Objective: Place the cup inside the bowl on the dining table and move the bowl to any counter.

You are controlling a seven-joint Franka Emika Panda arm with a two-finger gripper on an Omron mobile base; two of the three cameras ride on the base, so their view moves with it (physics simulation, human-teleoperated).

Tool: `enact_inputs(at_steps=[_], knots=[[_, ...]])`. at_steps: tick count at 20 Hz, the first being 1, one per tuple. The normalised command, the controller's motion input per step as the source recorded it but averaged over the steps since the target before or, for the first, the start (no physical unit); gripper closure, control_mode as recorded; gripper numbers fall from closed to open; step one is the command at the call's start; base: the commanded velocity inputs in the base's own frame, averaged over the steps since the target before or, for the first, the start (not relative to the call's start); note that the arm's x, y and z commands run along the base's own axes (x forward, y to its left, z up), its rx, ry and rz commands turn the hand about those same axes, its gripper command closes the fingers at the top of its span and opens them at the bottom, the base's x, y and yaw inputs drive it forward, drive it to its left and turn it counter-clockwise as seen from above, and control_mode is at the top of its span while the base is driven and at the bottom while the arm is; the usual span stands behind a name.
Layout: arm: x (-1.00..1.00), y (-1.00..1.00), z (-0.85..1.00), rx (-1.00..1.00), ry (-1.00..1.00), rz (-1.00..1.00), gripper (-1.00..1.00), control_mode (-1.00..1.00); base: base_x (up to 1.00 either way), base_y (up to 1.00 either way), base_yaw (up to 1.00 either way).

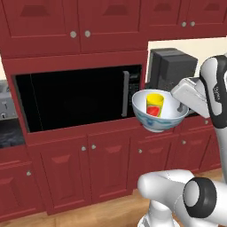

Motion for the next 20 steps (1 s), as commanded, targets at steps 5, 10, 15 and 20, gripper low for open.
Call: enact_inputs(at_steps=[5, 10, 15, 20], knots=[[0.0, 0.0, 0.0, 0.0, 0.0, 0.0, 1.0, 1.0, 0.01, -0.77, 0.06], [0.0, 0.0, 0.0, 0.0, 0.0, 0.0, 1.0, 1.0, 0.0, -0.82, 0.06], [0.0, 0.0, 0.0, 0.0, 0.0, 0.0, 1.0, 1.0, 0.01, -0.85, 0.07], [0.0, 0.0, 0.0, 0.0, 0.0, 0.0, 1.0, 1.0, 0.0, -0.85, 0.06]])
